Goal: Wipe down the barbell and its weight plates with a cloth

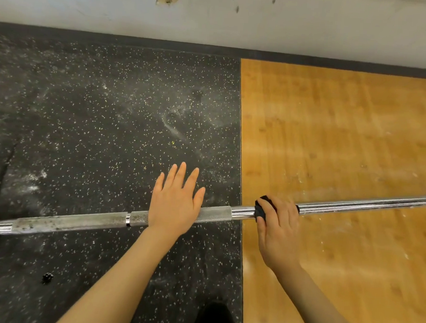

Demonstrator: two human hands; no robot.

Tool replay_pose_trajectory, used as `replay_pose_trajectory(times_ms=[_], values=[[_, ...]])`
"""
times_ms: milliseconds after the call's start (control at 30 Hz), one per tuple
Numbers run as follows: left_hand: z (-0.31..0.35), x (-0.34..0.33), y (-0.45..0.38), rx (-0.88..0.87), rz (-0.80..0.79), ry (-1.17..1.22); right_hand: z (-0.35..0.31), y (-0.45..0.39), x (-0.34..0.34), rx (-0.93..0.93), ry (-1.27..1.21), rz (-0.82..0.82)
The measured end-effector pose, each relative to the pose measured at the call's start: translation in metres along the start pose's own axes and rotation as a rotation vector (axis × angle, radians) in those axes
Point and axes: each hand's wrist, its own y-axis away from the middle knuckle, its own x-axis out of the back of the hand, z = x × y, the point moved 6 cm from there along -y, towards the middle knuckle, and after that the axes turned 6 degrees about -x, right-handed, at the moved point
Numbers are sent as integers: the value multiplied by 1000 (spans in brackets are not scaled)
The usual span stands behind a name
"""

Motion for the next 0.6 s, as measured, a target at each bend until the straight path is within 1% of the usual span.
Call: replay_pose_trajectory(times_ms=[133,267,400,500,600], values=[[5,-2,17,-5,5,-9,-1,15,8,-21,-11,-16],[10,-3,33,3,3,-8,-8,25,17,-35,-79,-8],[13,-3,47,10,19,-8,-35,25,16,35,-125,-32],[15,-4,55,37,30,15,-54,22,6,65,-59,-84],[15,-6,61,72,30,32,-55,22,-2,80,43,-174]])
